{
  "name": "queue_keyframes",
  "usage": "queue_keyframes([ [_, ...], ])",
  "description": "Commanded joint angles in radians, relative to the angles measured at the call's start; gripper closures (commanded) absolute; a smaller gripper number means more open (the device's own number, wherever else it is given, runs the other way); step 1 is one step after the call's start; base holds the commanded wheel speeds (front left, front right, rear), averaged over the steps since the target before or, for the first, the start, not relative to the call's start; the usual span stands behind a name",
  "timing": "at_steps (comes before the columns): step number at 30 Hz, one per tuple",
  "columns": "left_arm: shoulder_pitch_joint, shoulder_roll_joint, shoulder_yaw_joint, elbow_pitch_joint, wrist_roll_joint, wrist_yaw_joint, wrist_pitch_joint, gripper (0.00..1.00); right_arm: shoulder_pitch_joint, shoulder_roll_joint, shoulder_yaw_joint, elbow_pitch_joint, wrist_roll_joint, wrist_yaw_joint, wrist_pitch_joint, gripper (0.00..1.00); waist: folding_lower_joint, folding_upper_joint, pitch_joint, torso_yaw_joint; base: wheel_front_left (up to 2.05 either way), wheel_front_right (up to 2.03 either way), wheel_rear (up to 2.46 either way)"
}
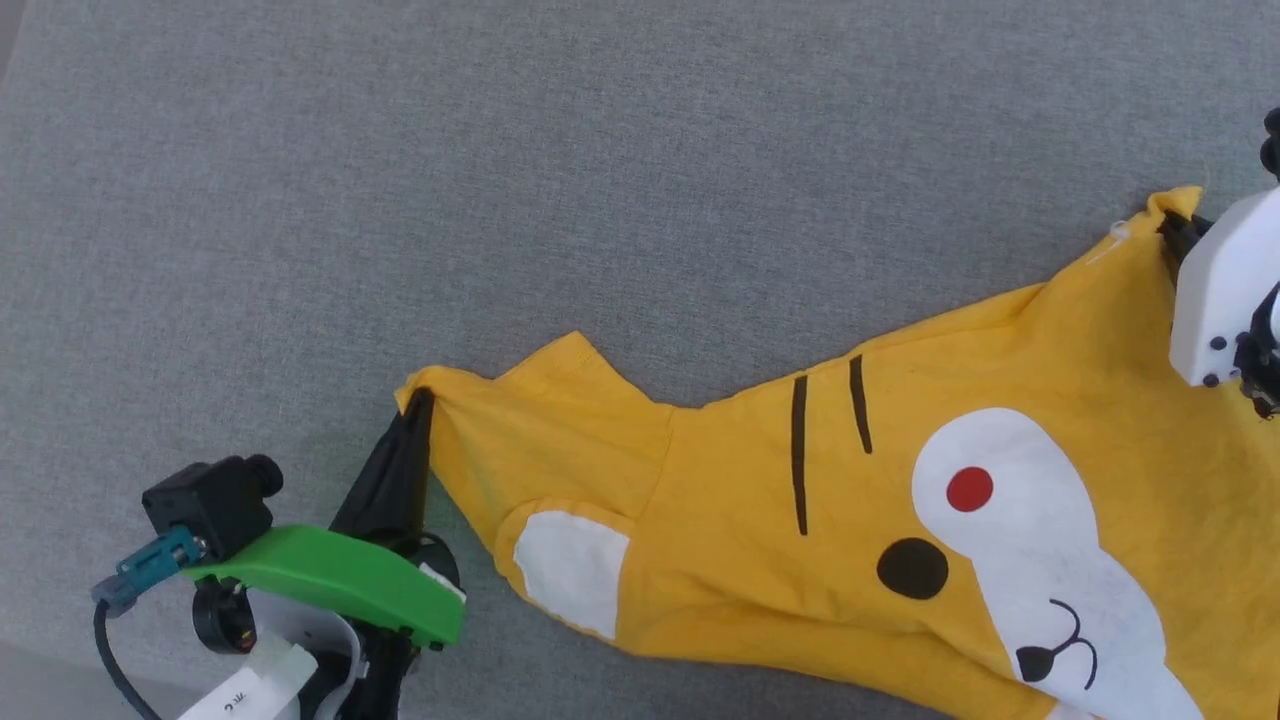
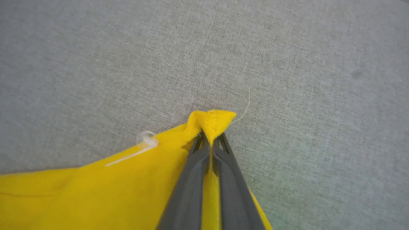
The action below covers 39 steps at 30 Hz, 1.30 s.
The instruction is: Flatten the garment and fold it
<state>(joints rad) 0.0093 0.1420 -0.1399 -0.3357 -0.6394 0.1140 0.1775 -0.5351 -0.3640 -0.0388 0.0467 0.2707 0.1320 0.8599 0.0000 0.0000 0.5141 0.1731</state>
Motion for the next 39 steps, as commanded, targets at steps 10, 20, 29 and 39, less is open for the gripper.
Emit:
queue_keyframes([
  [10, -0.201, 0.097, 0.021, 0.047, 0.122, 0.016, 0.019, 1.0, -0.017, 0.065, -0.075, 0.009, 0.004, -0.001, -0.238, 1.0, 0.0, 0.0, -0.22, -0.105, 0.0, 0.0, 0.0],
  [20, -0.609, 0.164, -0.018, 0.222, 0.201, -0.051, 0.05, 1.0, -0.177, 0.102, -0.079, 0.029, -0.048, -0.001, -0.399, 1.0, 0.0, 0.0, -0.377, -0.172, 0.0, 0.0, 0.0],
  [29, -0.983, 0.189, -0.077, 0.458, 0.283, -0.115, 0.045, 1.0, -0.379, 0.116, 0.007, 0.125, -0.071, -0.001, -0.415, 1.0, 0.0, 0.0, -0.453, -0.23, 0.0, 0.0, 0.0],
  [39, -1.252, 0.194, -0.095, 0.628, 0.299, -0.133, 0.125, 1.0, -0.514, 0.133, 0.071, 0.179, -0.051, -0.001, -0.362, 1.0, 0.0, 0.0, -0.441, -0.276, 0.0, 0.0, 0.0],
])
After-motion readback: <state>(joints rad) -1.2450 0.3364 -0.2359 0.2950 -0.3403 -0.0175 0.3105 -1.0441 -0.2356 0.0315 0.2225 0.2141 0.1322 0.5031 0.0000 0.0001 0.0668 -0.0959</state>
